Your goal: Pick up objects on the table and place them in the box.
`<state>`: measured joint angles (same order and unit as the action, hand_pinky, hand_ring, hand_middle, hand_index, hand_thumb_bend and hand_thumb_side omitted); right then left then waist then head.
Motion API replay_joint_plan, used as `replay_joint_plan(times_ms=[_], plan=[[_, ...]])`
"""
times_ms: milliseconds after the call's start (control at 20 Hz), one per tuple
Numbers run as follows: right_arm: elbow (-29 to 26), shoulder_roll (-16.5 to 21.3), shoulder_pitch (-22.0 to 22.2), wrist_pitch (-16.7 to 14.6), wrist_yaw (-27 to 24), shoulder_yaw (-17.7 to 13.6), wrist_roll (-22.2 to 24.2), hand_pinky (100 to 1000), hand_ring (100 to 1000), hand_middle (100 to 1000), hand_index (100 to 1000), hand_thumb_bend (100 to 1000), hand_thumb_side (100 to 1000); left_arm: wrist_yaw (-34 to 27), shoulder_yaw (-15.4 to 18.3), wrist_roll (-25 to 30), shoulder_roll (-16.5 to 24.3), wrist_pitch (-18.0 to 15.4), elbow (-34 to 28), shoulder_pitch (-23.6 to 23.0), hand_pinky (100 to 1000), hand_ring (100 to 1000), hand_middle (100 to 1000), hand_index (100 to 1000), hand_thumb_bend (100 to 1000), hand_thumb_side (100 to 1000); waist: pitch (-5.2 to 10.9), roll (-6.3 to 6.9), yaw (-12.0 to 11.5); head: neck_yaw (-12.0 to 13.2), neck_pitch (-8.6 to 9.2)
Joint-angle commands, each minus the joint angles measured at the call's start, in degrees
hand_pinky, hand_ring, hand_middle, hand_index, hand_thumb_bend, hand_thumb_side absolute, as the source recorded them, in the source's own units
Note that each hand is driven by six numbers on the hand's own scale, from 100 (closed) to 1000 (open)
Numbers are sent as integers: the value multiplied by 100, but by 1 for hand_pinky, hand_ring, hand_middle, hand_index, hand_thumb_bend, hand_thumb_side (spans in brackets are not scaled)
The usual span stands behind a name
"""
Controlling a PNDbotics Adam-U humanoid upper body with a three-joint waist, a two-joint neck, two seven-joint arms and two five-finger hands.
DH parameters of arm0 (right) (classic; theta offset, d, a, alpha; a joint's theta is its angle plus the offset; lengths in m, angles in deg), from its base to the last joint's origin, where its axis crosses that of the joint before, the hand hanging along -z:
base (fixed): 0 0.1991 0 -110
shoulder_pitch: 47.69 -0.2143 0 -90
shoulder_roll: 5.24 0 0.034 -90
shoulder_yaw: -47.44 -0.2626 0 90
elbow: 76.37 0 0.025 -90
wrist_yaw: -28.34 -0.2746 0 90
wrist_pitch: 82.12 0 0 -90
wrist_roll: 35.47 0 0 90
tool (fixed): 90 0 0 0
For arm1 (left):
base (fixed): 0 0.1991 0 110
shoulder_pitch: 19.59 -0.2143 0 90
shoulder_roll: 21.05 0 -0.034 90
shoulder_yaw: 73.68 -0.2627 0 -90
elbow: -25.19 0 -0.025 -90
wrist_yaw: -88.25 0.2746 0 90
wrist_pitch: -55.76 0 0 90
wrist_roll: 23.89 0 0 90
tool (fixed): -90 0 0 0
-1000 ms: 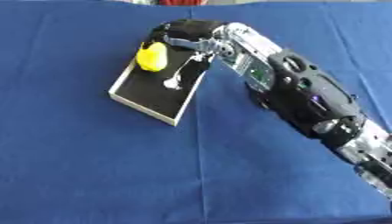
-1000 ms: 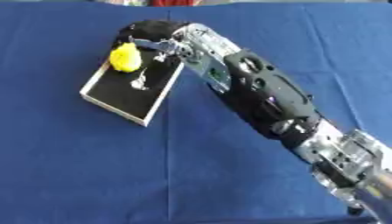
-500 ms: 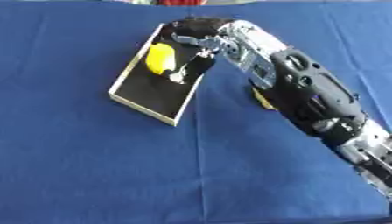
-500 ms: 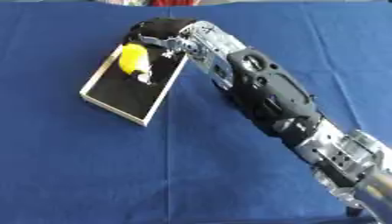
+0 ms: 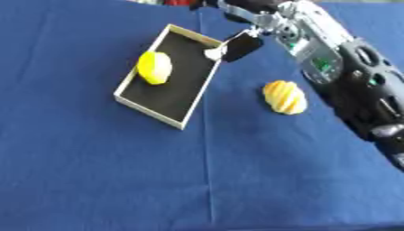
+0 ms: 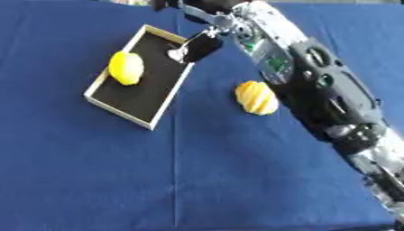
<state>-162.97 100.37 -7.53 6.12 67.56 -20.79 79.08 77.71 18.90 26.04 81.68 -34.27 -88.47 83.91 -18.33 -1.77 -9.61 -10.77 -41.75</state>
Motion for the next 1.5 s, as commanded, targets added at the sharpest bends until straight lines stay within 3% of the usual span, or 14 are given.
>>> replay_joint_plan(times_ms=[50,550,950,1500], plan=[[-524,570,199,206,-154,-149,78,848,940,863,916,253,451,57,106,-51,176,-13,-93,3,1000,854,863,949,178,959,93,11,34,97,2],[-1871,1777,1551,639,-746,-513,-28,848,939,856,916,253,458,65,89,-42,184,-19,-93,88,1000,854,863,949,178,959,44,77,38,72,31],[-2450,1861,2484,1019,-768,-781,-148,847,934,832,913,249,463,44,51,-1,165,-9,-93,125,1000,855,863,949,177,960,44,101,-29,-107,54],[-2033,1698,2599,1126,-608,-718,-177,845,931,827,913,262,453,20,51,1,137,-2,-93,105,1000,856,864,948,177,960,30,130,-43,-157,80]])
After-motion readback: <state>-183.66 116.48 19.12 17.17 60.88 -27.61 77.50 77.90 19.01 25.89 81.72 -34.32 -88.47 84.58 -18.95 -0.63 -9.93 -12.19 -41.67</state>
